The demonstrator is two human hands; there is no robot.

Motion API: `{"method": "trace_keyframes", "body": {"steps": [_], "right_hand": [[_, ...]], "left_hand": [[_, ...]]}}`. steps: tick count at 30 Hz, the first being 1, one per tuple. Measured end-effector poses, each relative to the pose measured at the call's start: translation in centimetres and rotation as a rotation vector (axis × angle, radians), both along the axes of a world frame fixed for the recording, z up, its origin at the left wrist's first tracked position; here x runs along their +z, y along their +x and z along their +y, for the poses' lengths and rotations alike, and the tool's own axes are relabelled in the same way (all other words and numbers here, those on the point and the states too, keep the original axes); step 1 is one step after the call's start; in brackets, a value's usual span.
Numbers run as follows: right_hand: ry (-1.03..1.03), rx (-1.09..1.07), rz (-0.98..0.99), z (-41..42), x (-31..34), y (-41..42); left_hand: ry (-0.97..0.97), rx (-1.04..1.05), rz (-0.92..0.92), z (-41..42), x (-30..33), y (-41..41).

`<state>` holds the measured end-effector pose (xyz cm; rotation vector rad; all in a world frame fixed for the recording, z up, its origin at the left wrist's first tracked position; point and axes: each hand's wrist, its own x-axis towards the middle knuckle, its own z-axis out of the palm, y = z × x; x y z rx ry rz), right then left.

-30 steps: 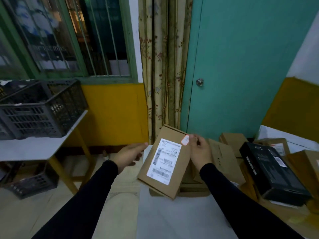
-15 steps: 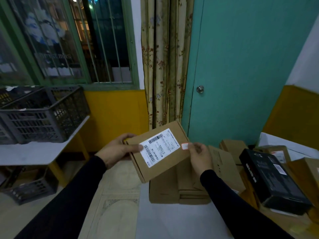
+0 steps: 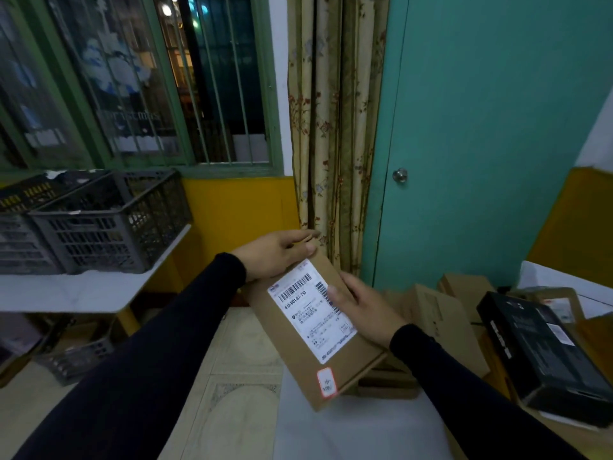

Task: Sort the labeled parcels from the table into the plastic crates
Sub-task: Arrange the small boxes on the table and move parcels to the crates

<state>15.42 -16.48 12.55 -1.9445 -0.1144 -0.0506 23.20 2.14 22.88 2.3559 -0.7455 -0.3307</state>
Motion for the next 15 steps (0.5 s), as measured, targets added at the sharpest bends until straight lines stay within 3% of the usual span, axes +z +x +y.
{"method": "trace_keyframes", "body": {"steps": [4,9,13,15], "right_hand": [[0.181,-0.074,-0.001,0.2,-0.1,-0.1],[0.417,-0.324,0.031,-1.0,-0.2,0.8],[0.46,-0.379,0.063,-1.3,-0.4,1.1],[0.461,-0.376,0.075,-1.2,-0.5,1.1]], "left_hand": [[0.034,0.082,-0.059,0.2,0.0,0.6],[-0.263,0.368,-0.098,2.1,-2.5,1.0],[-0.192,0.326,-0.01,1.2,-5.0,-0.3],[-0.259,0.3,0.098,0.3,-5.7,-1.4]]}}
